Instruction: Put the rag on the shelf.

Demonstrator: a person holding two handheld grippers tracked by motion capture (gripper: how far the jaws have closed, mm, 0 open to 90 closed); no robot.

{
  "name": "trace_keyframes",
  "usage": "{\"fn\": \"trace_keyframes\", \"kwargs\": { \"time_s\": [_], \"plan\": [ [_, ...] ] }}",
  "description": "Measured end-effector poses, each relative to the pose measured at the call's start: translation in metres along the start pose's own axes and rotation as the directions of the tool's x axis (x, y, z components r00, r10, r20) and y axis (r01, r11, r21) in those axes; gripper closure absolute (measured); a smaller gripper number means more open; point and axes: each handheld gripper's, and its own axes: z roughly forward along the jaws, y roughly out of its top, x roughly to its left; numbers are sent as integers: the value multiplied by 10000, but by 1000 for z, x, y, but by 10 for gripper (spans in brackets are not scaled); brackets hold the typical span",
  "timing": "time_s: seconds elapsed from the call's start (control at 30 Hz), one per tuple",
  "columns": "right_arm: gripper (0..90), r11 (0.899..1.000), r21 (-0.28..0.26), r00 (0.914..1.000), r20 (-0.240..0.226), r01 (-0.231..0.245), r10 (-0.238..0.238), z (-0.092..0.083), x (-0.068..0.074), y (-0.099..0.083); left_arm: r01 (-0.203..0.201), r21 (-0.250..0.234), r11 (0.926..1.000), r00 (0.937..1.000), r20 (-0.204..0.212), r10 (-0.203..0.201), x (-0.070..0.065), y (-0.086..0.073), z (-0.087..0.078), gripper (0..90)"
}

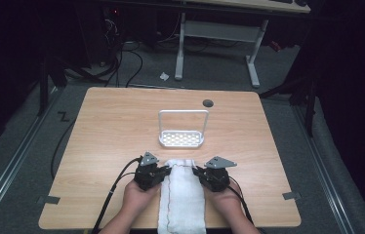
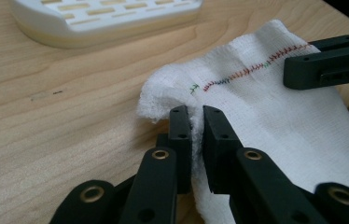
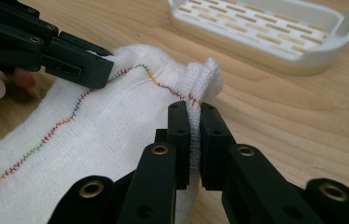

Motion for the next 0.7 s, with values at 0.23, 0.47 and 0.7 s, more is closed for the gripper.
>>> {"fn": "trace_keyframes", "kwargs": {
  "time_s": [0.23,0.47,0.7],
  "plan": [
    [851,9987,-430,9996,89,278,-275,-7,4,7,-136,-744,9971,9998,101,144,-5,11,-14,831],
    [850,9923,-1075,9977,344,618,-584,-21,6,22,-466,-1332,9900,9988,98,484,-12,29,-28,831],
    [849,9850,-1542,9962,505,780,-710,-34,5,42,-588,-1826,9814,9981,51,608,-14,43,-38,832]
  ]
}}
